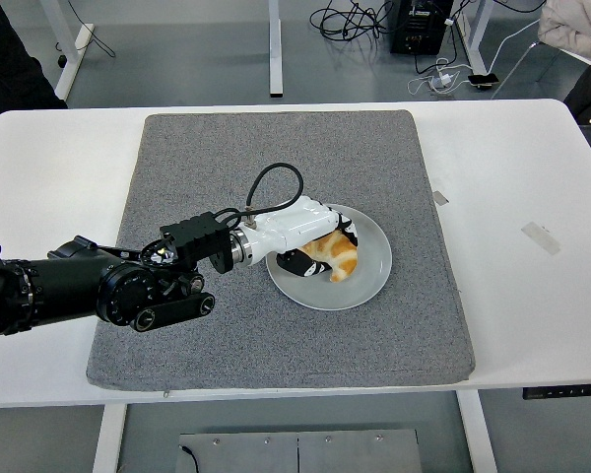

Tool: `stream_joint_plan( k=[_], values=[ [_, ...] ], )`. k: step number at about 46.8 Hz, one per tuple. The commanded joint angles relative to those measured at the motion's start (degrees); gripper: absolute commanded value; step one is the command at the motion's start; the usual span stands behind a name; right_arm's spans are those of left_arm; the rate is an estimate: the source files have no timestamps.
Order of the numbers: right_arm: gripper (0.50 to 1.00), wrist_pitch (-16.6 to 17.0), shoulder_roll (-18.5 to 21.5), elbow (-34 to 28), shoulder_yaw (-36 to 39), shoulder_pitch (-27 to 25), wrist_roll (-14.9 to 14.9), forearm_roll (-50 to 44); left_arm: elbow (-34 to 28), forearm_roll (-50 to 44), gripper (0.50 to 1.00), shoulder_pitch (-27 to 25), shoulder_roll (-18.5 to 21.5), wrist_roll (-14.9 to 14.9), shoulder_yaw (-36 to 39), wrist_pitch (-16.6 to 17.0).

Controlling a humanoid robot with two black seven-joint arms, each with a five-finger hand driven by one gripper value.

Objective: Place the bread on the plate

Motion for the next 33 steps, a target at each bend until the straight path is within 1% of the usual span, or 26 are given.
stream_joint_plan(
  k=[1, 5, 6, 8, 11, 15, 18, 21, 25, 28, 33],
  values=[
    [1.000, 0.00, 0.00, 0.00, 0.07, 0.00, 0.00, -0.01, -0.02, -0.44, 0.699, 0.04, 0.00, -0.08, -0.17, -0.02],
    [1.000, 0.00, 0.00, 0.00, -0.02, 0.00, 0.00, -0.01, -0.02, -0.71, 0.798, 0.04, 0.00, -0.26, -0.17, -0.10],
    [1.000, 0.00, 0.00, 0.00, -0.02, 0.00, 0.00, -0.01, -0.11, -0.71, 0.814, 0.04, 0.00, -0.43, -0.17, -0.10],
    [1.000, 0.00, 0.00, 0.00, -0.02, 0.00, 0.00, -0.01, -0.11, -0.88, 0.840, 0.13, 0.00, -0.96, -0.17, -0.10],
    [1.000, 0.00, 0.00, 0.00, -0.02, 0.00, 0.00, -0.01, -0.28, -0.97, 0.863, 0.04, 0.00, -1.40, -0.26, -0.19],
    [1.000, 0.00, 0.00, 0.00, -0.02, 0.00, 0.00, -0.01, -0.90, -1.06, 0.881, -0.13, 0.17, -1.49, -0.61, -0.54],
    [1.000, 0.00, 0.00, 0.00, -0.02, 0.00, 0.00, -0.01, -1.60, -1.15, 0.889, -0.22, 0.70, -2.28, -0.78, -0.63],
    [1.000, 0.00, 0.00, -0.08, -0.02, 0.00, 0.00, -0.01, -3.44, -2.02, 0.892, -0.48, 1.23, -3.50, -0.78, -0.81],
    [1.000, 0.00, 0.00, 0.00, -0.02, 0.00, 0.00, -0.01, -5.38, -4.04, 0.895, -1.01, 2.45, -3.95, -0.78, -0.90],
    [1.000, 0.00, 0.00, 0.00, -0.02, 0.00, 0.00, -0.01, -5.73, -5.01, 0.895, -2.06, 3.42, -4.12, -0.96, -0.90],
    [1.000, 0.00, 0.00, -0.08, -0.02, 0.00, 0.00, -0.01, -5.73, -8.34, 0.895, -2.51, 4.04, -4.91, -4.47, -0.90]
  ],
)
